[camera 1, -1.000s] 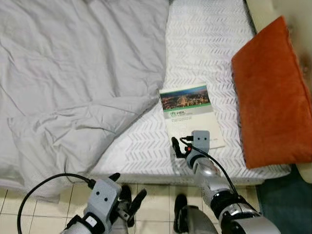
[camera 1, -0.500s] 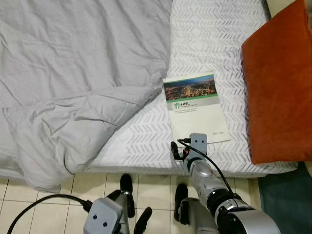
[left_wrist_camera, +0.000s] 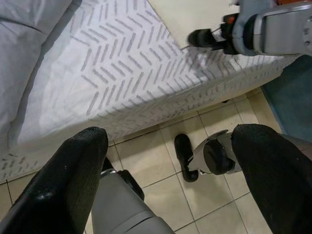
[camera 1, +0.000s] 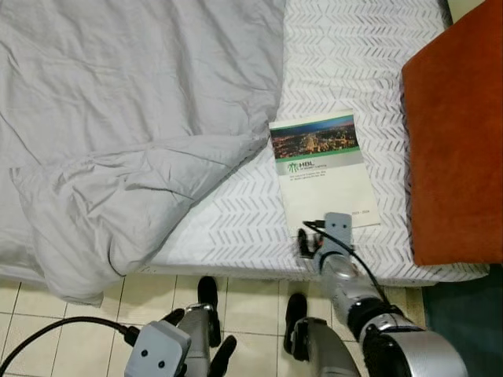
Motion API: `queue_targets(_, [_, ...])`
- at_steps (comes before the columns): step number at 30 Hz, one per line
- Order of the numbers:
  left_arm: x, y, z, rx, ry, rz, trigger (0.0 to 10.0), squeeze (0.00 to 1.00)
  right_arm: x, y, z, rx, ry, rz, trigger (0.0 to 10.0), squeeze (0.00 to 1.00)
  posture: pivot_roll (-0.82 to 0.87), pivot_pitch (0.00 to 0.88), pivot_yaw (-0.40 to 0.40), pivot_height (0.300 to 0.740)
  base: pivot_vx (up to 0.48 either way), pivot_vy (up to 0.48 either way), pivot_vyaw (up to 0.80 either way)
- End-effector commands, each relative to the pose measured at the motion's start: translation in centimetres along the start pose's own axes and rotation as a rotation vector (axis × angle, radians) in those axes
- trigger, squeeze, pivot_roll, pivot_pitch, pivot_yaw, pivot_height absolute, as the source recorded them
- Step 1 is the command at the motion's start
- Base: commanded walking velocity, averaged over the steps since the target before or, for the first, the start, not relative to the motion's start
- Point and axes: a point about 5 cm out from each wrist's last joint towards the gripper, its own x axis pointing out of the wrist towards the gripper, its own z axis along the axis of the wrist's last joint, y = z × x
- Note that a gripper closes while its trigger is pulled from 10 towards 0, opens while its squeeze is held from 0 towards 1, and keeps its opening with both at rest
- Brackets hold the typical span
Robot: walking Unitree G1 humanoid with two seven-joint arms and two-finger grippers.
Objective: Clean up the room
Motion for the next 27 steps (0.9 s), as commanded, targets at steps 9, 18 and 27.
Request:
queue_targets(9, [0.9,0.7,-0.9,-0.002,0.044,-0.004,10.0,0.0,-1.6,-5.6,-5.6,0.049,0.175,-0.172,10.0,0.0,0.19,0.689,-0.02,0.74,0.0,0.0,0.0])
queue_targets(18, [5.2,5.4,-1.3,0.029,0.033,0.092,10.0,0.0,-3.1,-4.1,-7.5,0.035,0.041,-0.042,10.0,0.0,0.09,0.696,-0.04,0.74,0.0,0.0,0.0])
queue_targets(27, [12.1,8.6,-2.7,0.061,-0.015,0.147,10.0,0.0,-14.9,-6.3,-11.5,-0.047,-0.121,-0.047,10.0,1.0,-0.14,0.57,-0.047,0.74,0.0,0.0,0.0])
